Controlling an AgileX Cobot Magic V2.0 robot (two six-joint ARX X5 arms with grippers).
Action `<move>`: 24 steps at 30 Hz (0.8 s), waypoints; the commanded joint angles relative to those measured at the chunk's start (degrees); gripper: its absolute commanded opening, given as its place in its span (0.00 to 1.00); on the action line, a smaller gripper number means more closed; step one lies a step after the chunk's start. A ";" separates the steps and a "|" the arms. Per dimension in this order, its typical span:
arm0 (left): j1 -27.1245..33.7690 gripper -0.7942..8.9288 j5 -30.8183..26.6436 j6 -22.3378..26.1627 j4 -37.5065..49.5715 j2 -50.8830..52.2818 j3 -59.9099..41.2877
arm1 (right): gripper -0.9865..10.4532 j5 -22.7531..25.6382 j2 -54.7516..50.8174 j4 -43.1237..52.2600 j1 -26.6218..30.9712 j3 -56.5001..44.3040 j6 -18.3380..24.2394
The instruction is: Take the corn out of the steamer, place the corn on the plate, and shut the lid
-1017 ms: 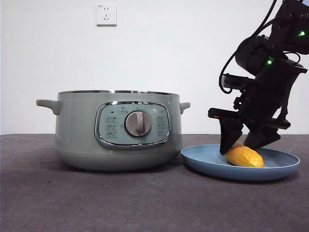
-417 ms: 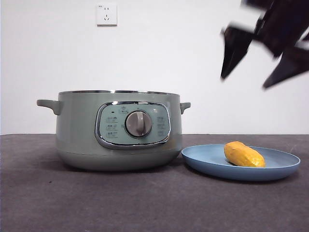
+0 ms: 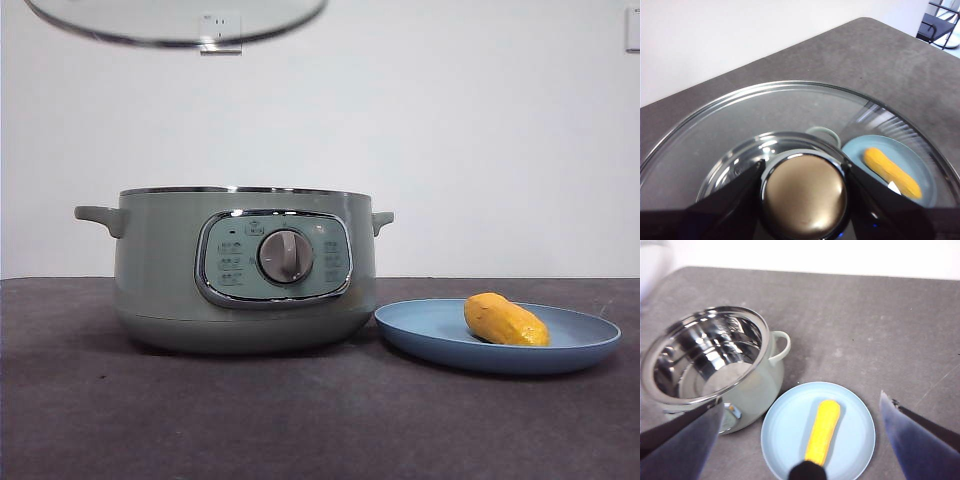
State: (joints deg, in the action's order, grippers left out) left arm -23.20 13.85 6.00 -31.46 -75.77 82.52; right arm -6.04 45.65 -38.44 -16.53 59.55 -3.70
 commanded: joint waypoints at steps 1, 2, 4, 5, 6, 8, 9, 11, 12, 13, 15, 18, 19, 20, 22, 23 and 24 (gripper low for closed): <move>-0.11 0.07 0.76 0.28 4.44 -2.40 0.79 | 0.61 0.04 -2.97 -2.10 -0.13 -0.44 -1.05; -0.11 0.07 1.44 0.28 5.25 -3.74 0.79 | 0.61 0.07 -3.87 -2.84 -0.13 -0.44 -1.22; -0.11 0.07 1.57 0.28 6.78 -6.27 0.79 | 0.61 0.07 -5.18 -4.17 -0.13 -0.44 -1.42; -0.11 0.07 1.57 0.28 7.43 -7.50 0.76 | 0.61 0.07 -5.55 -4.57 -0.13 -0.44 -1.42; -0.11 0.07 1.57 0.28 7.91 -8.59 0.79 | 0.61 0.07 -5.79 -4.81 -0.13 -0.44 -1.42; -0.11 0.07 1.55 0.28 8.81 -11.13 0.76 | 0.61 0.07 -6.10 -5.38 -0.13 -0.44 -1.40; -0.11 0.07 1.55 0.28 9.18 -12.15 0.79 | 0.61 0.07 -6.12 -5.57 -0.13 -0.44 -1.42; -0.11 0.07 1.55 0.28 10.03 -14.16 0.79 | 0.61 0.07 -6.12 -6.21 -0.13 -0.44 -1.40; -0.11 0.07 1.53 0.28 10.51 -14.97 0.79 | 0.61 0.07 -6.10 -6.38 -0.13 -0.44 -1.40; -0.11 0.07 1.55 0.28 10.88 -15.74 0.79 | 0.61 0.07 -6.03 -6.56 -0.13 -0.44 -1.40; -0.11 0.07 1.51 0.28 11.72 -16.98 0.79 | 0.61 0.04 -5.86 -6.64 -0.13 -0.44 -1.40; -0.13 0.07 1.36 0.28 12.83 -18.29 0.76 | 0.61 0.04 -5.62 -6.64 -0.13 -0.44 -1.40; -0.13 0.07 1.25 0.26 13.22 -18.73 0.76 | 0.61 0.02 -5.53 -6.64 -0.13 -0.44 -1.40; -0.13 0.07 1.25 0.26 13.40 -18.99 0.76 | 0.61 0.02 -5.53 -6.64 -0.13 -0.44 -1.40; -0.11 0.07 1.05 0.28 13.44 -19.56 0.79 | 0.61 0.02 -5.53 -6.64 -0.13 -0.44 -1.40; -0.11 0.07 0.85 0.28 13.44 -19.89 0.76 | 0.61 0.02 -5.53 -6.64 -0.13 -0.44 -1.40; -0.09 0.07 0.79 0.31 13.40 -20.20 0.76 | 0.61 0.02 -5.53 -6.64 -0.13 -0.44 -1.40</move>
State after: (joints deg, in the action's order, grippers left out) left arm -23.20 14.37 6.00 -20.25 -95.68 82.52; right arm -6.02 40.12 -45.39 -16.53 59.55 -4.71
